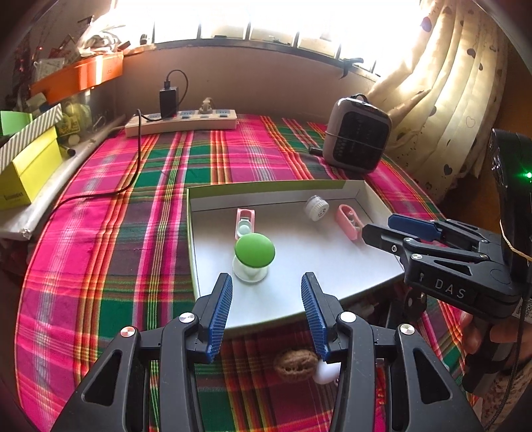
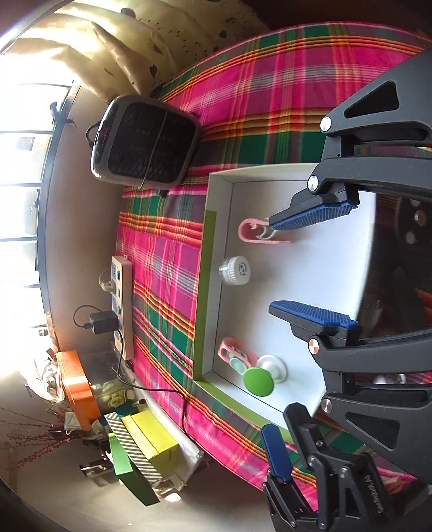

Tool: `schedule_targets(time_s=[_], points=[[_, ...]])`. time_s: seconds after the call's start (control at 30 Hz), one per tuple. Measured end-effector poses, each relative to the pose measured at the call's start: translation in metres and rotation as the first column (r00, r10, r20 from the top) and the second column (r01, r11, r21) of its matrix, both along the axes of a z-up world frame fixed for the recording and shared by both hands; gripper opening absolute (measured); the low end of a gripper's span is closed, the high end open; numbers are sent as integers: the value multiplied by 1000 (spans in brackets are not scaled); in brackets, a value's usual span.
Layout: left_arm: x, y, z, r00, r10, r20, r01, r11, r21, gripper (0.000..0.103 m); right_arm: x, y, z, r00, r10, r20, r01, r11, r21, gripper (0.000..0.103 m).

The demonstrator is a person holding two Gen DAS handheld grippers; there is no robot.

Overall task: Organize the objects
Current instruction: 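Withdraw both tools from the box back toward the remaining items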

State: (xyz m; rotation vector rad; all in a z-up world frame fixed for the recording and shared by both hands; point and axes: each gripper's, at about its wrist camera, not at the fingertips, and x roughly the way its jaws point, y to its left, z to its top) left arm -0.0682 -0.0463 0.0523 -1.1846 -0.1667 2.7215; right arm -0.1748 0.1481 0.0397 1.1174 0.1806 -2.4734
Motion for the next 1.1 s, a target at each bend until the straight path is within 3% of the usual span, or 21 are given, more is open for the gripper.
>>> schedule_targets(time_s=[0.17, 0.23, 0.67, 0.73, 1.1], points=[[-6, 18, 0, 1000, -2, -5, 2, 1000, 6, 42, 21, 12, 3, 999, -32, -13, 32, 999, -24, 46], [-25, 39, -4, 1000, 2, 0, -2, 1000, 12, 42, 28, 15, 2, 999, -46, -12, 45, 998, -33, 46], [-5, 31, -18, 1000, -10, 15, 9, 998, 61, 42, 79, 19, -16, 993, -113, 12, 114, 992, -53, 48], [-3, 29, -21, 1000, -12, 21, 10, 998, 61, 42, 83, 17, -19, 993, -117, 19, 118, 991, -63, 52], [6, 20, -30, 999, -20, 31, 17, 996, 82, 42, 91, 3, -30, 990, -133, 35, 135, 990, -45, 53]])
